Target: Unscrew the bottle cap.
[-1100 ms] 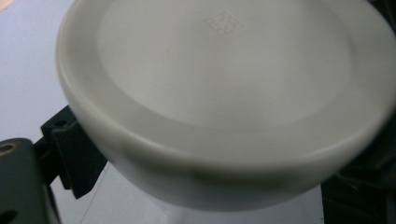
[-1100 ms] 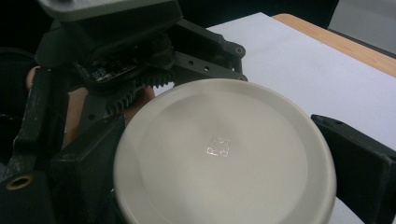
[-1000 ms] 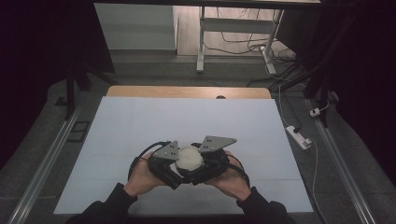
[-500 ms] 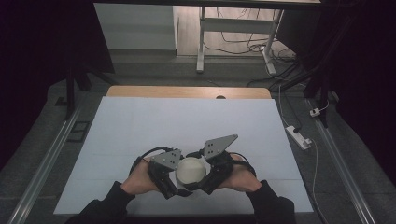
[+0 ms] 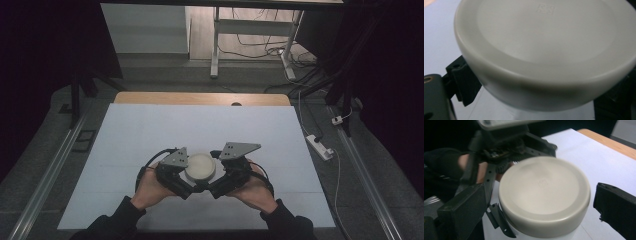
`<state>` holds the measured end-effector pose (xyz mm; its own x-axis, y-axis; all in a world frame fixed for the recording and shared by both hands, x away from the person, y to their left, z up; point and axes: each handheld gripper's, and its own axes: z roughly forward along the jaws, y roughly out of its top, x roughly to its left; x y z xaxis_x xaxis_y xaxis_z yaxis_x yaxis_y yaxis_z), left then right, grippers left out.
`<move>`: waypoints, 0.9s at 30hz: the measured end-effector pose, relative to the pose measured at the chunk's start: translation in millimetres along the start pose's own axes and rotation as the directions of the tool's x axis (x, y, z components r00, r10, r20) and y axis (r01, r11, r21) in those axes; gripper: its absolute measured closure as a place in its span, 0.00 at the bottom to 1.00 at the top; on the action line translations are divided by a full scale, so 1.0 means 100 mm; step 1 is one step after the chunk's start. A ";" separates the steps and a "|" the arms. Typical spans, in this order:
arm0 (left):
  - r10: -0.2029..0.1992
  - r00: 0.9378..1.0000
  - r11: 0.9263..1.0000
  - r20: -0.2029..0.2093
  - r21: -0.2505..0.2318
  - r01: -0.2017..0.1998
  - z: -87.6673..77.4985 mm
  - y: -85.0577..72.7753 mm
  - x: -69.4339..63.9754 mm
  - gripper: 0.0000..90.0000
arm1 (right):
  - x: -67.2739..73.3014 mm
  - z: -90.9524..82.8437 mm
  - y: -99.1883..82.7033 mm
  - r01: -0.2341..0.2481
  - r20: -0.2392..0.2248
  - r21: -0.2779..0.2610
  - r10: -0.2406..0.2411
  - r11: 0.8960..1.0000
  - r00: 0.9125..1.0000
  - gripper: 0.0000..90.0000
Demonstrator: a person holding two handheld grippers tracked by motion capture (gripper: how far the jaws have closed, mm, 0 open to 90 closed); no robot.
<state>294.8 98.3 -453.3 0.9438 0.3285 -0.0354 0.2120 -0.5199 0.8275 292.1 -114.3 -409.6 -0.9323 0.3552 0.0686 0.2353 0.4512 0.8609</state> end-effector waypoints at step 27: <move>0.227 0.911 0.971 0.343 -0.004 -0.240 0.04 0.07 -0.22 0.08 | 0.04 -0.08 -0.05 0.209 -0.382 0.001 -0.192 0.978 0.904 0.08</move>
<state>276.6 84.0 -449.1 0.9953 -0.0891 -0.0370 -0.0217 -0.5804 0.8141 284.6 -121.7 -409.9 -0.9929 -0.0785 0.0891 0.0360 0.5164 0.8556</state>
